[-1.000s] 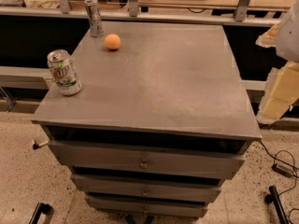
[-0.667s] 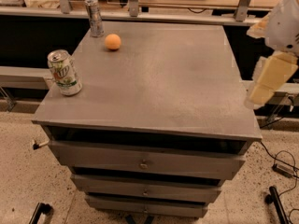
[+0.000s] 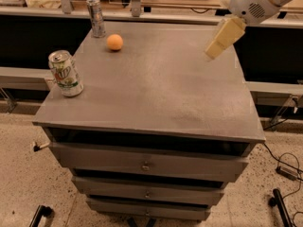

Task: Move orange near 7up can

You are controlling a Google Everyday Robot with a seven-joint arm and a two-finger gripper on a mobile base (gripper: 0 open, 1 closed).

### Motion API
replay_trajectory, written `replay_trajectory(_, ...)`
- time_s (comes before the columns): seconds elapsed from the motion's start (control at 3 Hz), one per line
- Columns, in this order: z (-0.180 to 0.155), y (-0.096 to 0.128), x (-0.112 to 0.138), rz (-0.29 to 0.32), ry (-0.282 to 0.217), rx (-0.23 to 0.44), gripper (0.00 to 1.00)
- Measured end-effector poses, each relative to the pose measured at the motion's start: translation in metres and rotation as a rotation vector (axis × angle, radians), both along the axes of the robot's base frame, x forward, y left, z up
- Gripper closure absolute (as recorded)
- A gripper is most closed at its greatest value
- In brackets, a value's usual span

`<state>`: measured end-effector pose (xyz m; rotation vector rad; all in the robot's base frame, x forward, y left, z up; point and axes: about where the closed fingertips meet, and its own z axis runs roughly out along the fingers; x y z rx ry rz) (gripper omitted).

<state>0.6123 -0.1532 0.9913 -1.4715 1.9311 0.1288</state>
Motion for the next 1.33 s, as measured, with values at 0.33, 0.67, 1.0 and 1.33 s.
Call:
replay_trajectory(0.33, -0.005, 0.03, 0.046, -0.049, 0.021, 0.114, 0.0)
replay_trajectory(0.67, -0.006, 0.032, 0.047, -0.04, 0.02, 0.121, 0.0)
replay_trajectory(1.0, -0.009, 0.046, 0.054, 0.002, 0.019, 0.175, 0.0)
replay_trajectory(1.33, -0.017, 0.083, 0.083, 0.052, 0.006, 0.271, 0.0)
